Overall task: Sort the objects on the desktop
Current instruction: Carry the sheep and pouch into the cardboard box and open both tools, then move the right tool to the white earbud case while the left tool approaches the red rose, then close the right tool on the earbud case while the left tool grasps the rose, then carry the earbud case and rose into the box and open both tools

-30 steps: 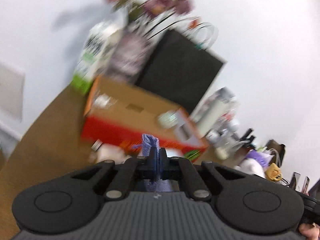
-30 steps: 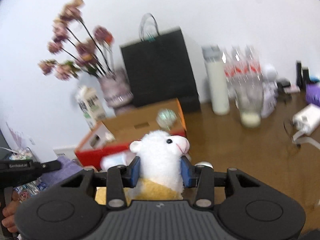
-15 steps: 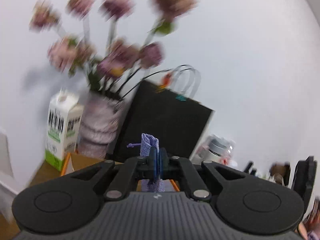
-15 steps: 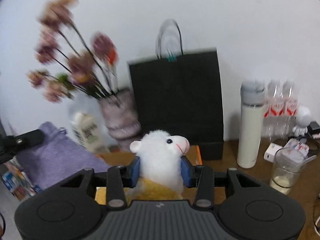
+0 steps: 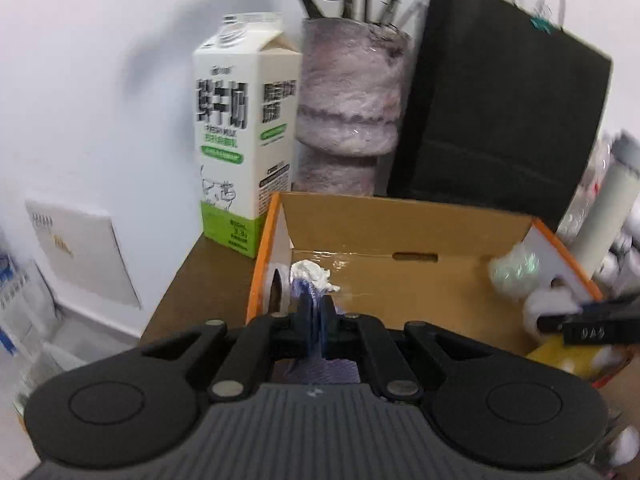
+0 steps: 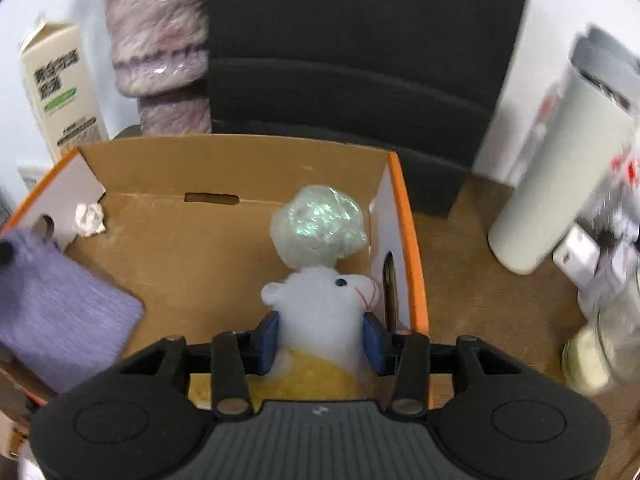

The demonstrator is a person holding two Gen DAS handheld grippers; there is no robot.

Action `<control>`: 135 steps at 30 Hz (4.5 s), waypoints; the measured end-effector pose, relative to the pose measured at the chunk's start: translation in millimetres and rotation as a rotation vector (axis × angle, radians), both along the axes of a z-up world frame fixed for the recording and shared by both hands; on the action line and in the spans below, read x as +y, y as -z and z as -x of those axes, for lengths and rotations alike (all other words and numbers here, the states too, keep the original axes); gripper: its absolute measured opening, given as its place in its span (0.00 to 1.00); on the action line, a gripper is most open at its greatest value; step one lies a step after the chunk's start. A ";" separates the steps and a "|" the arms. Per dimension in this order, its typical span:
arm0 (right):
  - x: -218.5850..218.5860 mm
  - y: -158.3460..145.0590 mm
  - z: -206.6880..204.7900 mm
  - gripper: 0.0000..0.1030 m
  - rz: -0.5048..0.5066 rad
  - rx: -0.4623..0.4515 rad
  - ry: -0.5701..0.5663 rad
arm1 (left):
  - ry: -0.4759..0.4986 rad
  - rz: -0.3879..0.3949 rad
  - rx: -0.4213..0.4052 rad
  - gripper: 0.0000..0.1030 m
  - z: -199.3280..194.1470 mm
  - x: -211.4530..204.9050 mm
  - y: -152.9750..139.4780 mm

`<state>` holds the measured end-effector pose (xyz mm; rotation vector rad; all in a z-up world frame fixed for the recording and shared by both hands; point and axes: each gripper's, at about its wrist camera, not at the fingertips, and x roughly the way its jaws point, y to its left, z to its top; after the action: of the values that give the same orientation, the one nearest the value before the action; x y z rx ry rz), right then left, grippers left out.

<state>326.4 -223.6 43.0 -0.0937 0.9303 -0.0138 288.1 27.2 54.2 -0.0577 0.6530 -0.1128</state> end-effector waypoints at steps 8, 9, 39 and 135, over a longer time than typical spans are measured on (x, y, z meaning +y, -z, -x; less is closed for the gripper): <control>5.0 -18.4 3.5 0.56 0.067 0.075 -0.047 | -0.023 -0.030 0.141 0.14 -0.6 3.4 4.6; 3.2 -27.7 7.6 0.61 0.053 0.054 -0.051 | -0.030 -0.011 0.144 0.22 4.2 6.2 -1.1; 14.4 -69.8 227.3 0.96 -0.117 -0.415 -0.064 | 0.017 -0.123 -0.126 0.94 186.1 -28.1 -57.1; 7.5 -52.3 -72.5 0.69 -0.248 -0.095 -0.059 | 0.088 0.017 0.124 0.83 -104.8 -37.0 -40.3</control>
<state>398.9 -216.0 95.3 0.1084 0.8272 0.1507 392.9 -9.8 94.5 -0.0533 0.7787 -0.2006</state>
